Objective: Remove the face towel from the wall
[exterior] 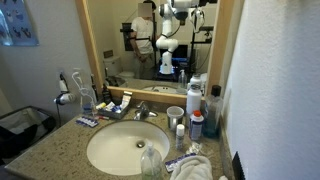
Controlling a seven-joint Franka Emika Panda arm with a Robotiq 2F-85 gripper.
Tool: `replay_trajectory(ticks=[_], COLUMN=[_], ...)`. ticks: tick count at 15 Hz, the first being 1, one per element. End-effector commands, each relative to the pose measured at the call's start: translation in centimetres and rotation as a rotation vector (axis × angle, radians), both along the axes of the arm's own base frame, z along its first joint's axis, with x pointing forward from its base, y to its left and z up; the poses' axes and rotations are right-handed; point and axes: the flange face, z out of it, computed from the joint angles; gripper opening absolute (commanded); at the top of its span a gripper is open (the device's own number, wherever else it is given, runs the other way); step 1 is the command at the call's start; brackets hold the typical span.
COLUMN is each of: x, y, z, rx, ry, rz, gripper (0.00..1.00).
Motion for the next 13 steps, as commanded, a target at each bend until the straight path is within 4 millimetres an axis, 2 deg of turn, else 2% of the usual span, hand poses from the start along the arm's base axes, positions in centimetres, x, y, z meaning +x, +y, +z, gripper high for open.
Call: replay_trajectory(ticks=[1, 13], x=[0.1, 1.6], y=[0.2, 1.2], z=[0.0, -0.3], rx=[-0.038, -0.118], ry=[0.017, 0.092], rz=[0.011, 0.091], gripper=[1.00, 1.00])
